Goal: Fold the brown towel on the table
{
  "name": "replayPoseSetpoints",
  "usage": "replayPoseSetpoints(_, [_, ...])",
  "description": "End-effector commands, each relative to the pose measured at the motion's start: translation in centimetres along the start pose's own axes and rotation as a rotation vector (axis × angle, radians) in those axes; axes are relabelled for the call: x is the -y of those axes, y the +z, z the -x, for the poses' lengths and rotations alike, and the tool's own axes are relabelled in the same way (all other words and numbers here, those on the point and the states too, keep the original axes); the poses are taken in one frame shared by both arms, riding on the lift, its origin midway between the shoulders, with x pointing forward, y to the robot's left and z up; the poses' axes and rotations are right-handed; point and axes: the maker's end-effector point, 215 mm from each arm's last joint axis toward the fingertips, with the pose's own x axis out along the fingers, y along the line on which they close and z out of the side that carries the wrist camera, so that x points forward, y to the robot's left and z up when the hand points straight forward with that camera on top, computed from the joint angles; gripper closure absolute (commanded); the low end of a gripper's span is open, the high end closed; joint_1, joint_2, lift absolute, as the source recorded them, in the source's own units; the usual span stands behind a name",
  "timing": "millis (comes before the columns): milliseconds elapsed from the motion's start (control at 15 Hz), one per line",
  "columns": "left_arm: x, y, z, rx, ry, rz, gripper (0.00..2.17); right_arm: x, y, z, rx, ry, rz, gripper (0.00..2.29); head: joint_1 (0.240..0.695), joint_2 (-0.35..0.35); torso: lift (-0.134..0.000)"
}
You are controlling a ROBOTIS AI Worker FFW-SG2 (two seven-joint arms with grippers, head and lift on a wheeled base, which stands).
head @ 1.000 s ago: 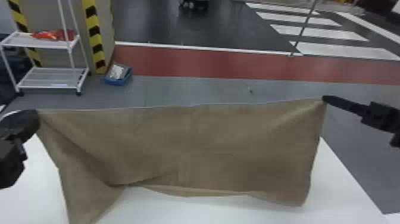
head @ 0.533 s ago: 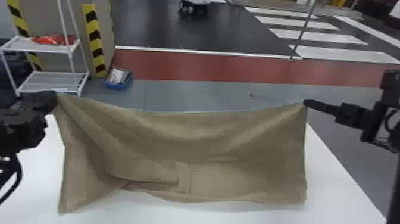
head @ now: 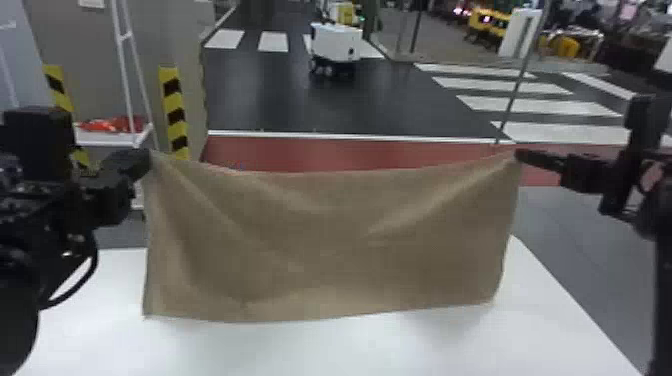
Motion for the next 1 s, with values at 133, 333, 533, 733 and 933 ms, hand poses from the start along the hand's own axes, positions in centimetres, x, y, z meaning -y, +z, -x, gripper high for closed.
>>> replayPoseSetpoints(133, [-0.2, 4.0, -1.0, 0.055, -0.002, -0.003, 1.74, 0.5, 3.6, -0.8, 0.063, 0.028, -0.006, 1.51, 0.385, -0.169, -0.124])
replayPoseSetpoints(333, [-0.5, 1.6, 2.2, 0.009, -0.022, 0.013, 1.74, -0.3, 0.9, 0.4, 0.063, 0.102, -0.025, 1.51, 0.357, -0.165, -0.124])
replayPoseSetpoints(533, [-2.2, -4.8, 8.1, -0.085, 0.006, 0.008, 1.74, -0.2, -5.5, 5.1, 0.024, 0.135, -0.038, 1.51, 0.408, -0.162, -0.124])
replayPoseSetpoints(733, [-2.5, -9.3, 13.9, -0.152, 0.023, 0.003, 1.74, 0.1, -11.1, 11.4, -0.013, 0.156, -0.111, 1.51, 0.535, -0.162, -0.124])
replayPoseSetpoints(933, [-2.4, -11.0, 18.0, -0.193, 0.033, -0.003, 1.74, 1.8, -14.8, 16.6, -0.023, 0.130, -0.185, 1.51, 0.620, -0.181, -0.124])
